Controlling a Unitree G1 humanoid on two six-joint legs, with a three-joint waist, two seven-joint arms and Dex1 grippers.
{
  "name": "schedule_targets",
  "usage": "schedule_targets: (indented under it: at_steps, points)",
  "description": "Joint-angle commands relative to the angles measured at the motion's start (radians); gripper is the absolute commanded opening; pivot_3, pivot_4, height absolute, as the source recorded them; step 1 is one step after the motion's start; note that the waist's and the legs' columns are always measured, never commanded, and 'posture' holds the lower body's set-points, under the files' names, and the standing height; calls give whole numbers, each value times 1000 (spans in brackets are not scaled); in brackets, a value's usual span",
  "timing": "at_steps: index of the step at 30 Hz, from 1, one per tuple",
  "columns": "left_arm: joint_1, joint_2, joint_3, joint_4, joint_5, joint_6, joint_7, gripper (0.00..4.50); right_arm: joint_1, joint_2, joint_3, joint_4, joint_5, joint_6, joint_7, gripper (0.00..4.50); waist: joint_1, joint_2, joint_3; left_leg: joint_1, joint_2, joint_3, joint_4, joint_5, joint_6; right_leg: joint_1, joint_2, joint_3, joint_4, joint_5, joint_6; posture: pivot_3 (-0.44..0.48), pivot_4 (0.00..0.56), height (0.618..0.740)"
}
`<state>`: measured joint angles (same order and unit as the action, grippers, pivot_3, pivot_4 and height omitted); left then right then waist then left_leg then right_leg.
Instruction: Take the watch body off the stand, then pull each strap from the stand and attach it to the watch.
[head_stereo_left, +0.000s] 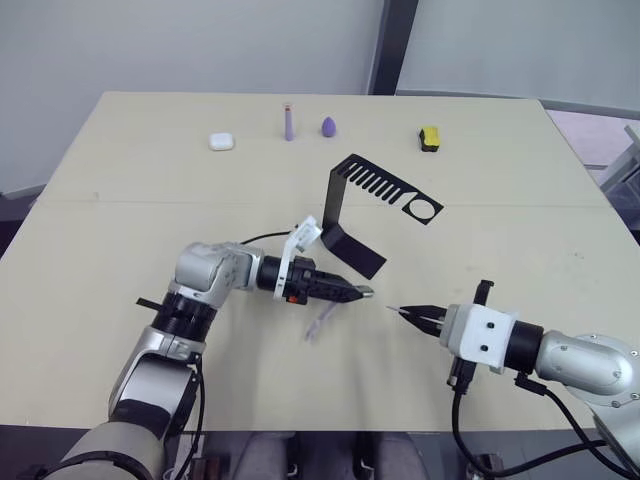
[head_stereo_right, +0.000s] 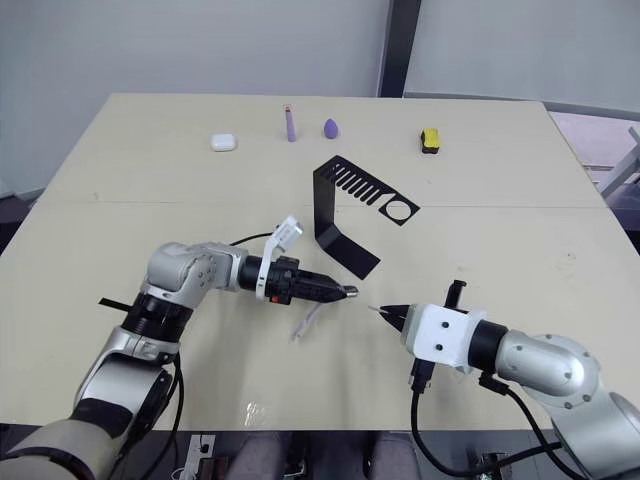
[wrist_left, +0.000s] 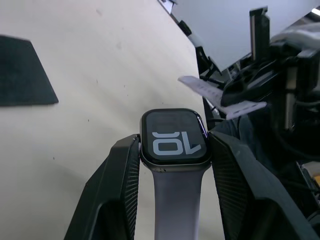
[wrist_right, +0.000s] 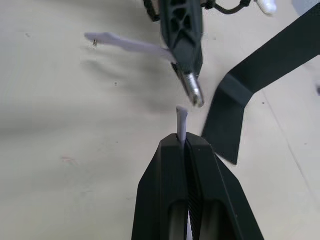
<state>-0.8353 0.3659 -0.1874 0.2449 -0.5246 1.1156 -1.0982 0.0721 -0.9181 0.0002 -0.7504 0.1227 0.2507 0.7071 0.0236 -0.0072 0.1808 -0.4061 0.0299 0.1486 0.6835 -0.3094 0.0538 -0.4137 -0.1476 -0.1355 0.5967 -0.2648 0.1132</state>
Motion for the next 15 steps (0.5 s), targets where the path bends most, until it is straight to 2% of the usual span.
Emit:
schedule_targets:
  at_steps: [1,6,15]
  points:
    - [-22,3,18,-11,-39,15,-23,1612,-20,31,36,30,-109,-82,-40,0,-2,0,0,0,0,0,0,0,0,0,0,0,2,0,0,0,150,740]
    - [-25,5,24,5,-41,19,-20,1612,-47,79,52,82,-175,-128,-50,0,-3,0,0,0,0,1,0,2,-1,0,1,0,5,0,0,0,150,740]
    - [-16,11,18,-13,-39,10,-14,1612,-79,128,46,96,-170,-121,-32,0,-1,0,0,1,0,0,0,2,-1,0,1,0,6,0,-1,0,150,740]
